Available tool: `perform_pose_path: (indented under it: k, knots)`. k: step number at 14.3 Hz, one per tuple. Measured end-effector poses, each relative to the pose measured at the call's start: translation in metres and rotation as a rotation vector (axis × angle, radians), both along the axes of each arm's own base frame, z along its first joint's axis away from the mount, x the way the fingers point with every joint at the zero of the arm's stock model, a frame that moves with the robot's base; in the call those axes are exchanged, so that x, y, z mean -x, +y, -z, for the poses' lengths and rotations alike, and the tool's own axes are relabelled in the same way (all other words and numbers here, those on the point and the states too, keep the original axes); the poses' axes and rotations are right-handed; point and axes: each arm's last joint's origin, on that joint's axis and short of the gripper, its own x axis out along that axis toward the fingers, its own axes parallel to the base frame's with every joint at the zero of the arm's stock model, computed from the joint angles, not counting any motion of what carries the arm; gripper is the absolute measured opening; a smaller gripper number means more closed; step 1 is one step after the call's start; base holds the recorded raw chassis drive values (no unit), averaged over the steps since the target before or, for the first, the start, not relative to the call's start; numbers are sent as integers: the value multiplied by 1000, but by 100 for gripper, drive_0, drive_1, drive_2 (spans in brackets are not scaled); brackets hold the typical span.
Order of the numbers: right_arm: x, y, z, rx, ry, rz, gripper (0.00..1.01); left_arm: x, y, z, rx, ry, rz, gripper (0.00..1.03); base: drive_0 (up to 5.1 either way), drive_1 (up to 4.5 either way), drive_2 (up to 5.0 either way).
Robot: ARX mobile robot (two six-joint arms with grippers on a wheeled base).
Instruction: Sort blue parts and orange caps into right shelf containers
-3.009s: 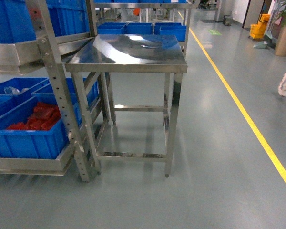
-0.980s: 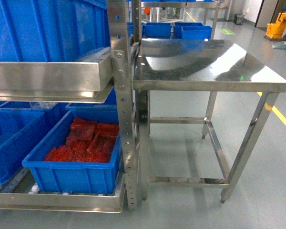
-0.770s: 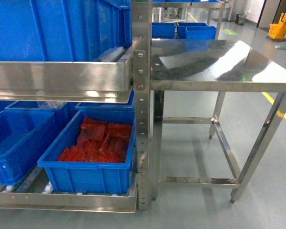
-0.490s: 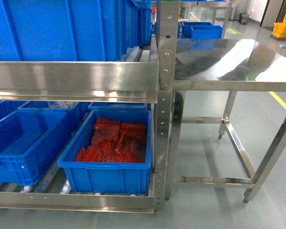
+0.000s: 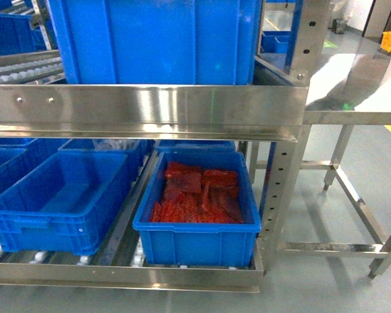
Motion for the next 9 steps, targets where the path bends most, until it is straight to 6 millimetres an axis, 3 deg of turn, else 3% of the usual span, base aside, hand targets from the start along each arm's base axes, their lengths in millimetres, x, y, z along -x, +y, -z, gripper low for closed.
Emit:
perform_pose_path:
  k: [9]
  knots:
    - [0,0,0,0,-3,0,45,0,0,0,0,2,0,42,-511,234,234]
